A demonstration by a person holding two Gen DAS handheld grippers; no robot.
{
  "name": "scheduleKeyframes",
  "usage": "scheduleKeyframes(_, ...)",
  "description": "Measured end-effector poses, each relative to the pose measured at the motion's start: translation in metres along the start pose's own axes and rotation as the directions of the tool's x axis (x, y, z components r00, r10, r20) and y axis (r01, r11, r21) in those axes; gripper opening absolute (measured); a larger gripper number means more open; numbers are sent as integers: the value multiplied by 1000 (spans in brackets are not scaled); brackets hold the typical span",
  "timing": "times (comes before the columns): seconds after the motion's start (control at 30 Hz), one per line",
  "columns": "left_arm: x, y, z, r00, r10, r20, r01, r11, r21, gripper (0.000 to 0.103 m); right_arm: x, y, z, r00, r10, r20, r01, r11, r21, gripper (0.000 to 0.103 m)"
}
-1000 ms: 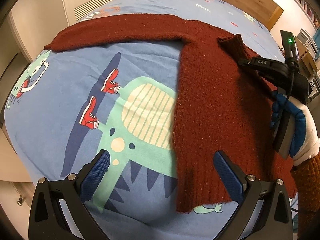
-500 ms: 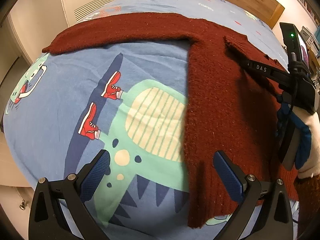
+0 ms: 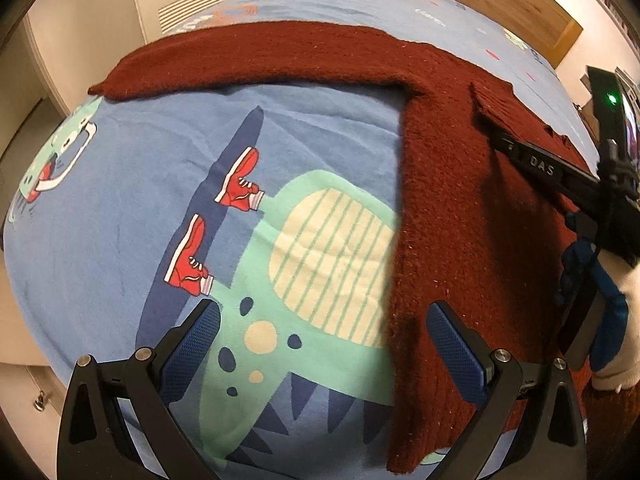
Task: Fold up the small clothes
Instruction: 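Release the sleeve from the right tool while the left tool grasps the other sleeve cuff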
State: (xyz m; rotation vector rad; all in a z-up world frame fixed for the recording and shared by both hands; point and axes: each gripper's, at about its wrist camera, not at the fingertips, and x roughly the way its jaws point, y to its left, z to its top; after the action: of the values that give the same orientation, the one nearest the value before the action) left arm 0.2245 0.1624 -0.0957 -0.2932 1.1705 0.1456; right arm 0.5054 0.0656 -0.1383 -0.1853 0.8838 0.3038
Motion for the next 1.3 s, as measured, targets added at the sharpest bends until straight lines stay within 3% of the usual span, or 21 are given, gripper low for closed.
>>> scheduleKeyframes(0.3,-11,44,35,998,14,54,-8,994,-105,101,-22,27,0,999,15,35,-12,997,-79,60)
scheduleKeyframes(0.53,-12,95,71,994,-53,96,75,967,-242,101,-46,42,-2,999,35,40,-31,993,-115,61)
scheduleKeyframes(0.67,-10,123,93,988,-75,136,116,937,-330,101,-54,47,-7,999,45,13,-43,990,-134,62)
scheduleKeyframes(0.87,-13,169,123,977,-40,210,133,884,-449,101,-68,42,-11,998,58,-2,-58,992,-116,62)
scheduleKeyframes(1.07,-4,200,141,973,-10,230,127,857,-499,97,-79,31,-14,999,43,1,-43,995,-87,62)
scheduleKeyframes(1.2,15,220,143,972,-36,234,165,812,-560,91,-83,23,-17,1000,20,-4,-21,997,-73,62)
scheduleKeyframes(1.3,30,240,140,966,-75,248,218,754,-620,85,-83,21,-18,1000,8,-12,-9,997,-74,62)
